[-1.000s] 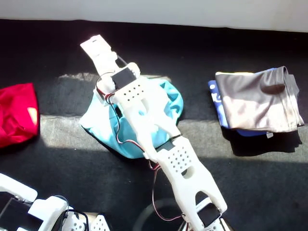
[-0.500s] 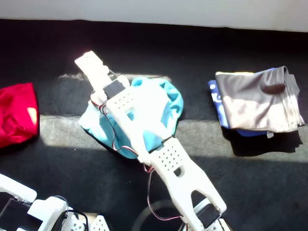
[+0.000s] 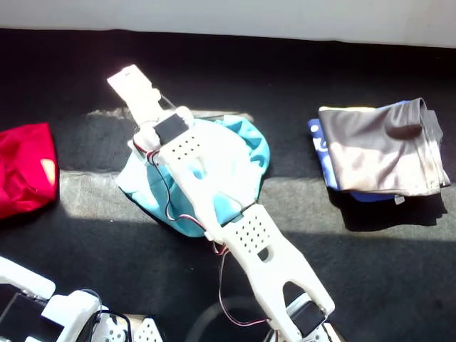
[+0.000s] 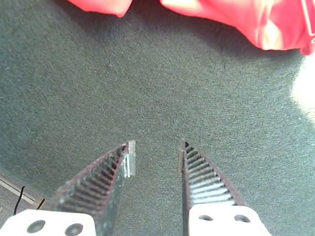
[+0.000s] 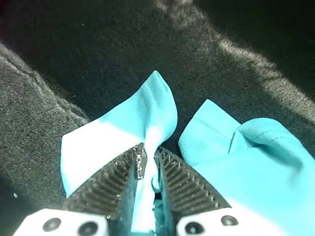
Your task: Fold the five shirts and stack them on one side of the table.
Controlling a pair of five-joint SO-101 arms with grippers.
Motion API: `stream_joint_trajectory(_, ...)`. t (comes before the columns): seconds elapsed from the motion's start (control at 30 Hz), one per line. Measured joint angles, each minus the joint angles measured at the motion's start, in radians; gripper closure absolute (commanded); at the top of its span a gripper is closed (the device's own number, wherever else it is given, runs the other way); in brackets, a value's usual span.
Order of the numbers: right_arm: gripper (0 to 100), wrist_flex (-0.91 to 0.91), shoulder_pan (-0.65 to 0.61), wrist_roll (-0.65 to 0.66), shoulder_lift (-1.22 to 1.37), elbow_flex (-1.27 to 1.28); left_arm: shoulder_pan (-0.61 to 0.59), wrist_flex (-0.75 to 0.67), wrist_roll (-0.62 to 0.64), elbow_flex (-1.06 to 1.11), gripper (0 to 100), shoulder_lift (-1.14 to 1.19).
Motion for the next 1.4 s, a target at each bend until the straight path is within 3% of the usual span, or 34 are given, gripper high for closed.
stream_joint_trajectory(0.3,99.1,0.117,0.052,0.009,-0.186,-0.212,0.012,-0.080,0.000,0.117,84,0.000)
stream_joint_trajectory(0.43,99.1,0.110,0.117,0.127,-0.262,-0.230,0.097,-0.080,0.000,0.127,84,0.000)
stream_joint_trajectory(0.53,99.1,0.110,0.186,0.216,-0.327,-0.232,0.209,-0.080,0.000,0.127,84,0.000)
stream_joint_trajectory(0.8,99.1,0.132,0.463,0.247,-0.516,-0.232,0.647,-0.089,0.005,0.117,84,0.000)
stream_joint_trajectory(1.07,99.1,0.279,0.727,0.247,-0.605,-0.232,1.034,-0.155,0.146,0.017,84,0.000)
stream_joint_trajectory(1.27,99.1,0.284,0.767,0.247,-0.605,-0.232,1.172,-0.275,0.193,-0.034,84,0.137)
stream_joint_trajectory(1.4,99.1,0.285,0.767,0.247,-0.605,-0.232,1.201,-0.252,0.233,-0.187,83,0.338)
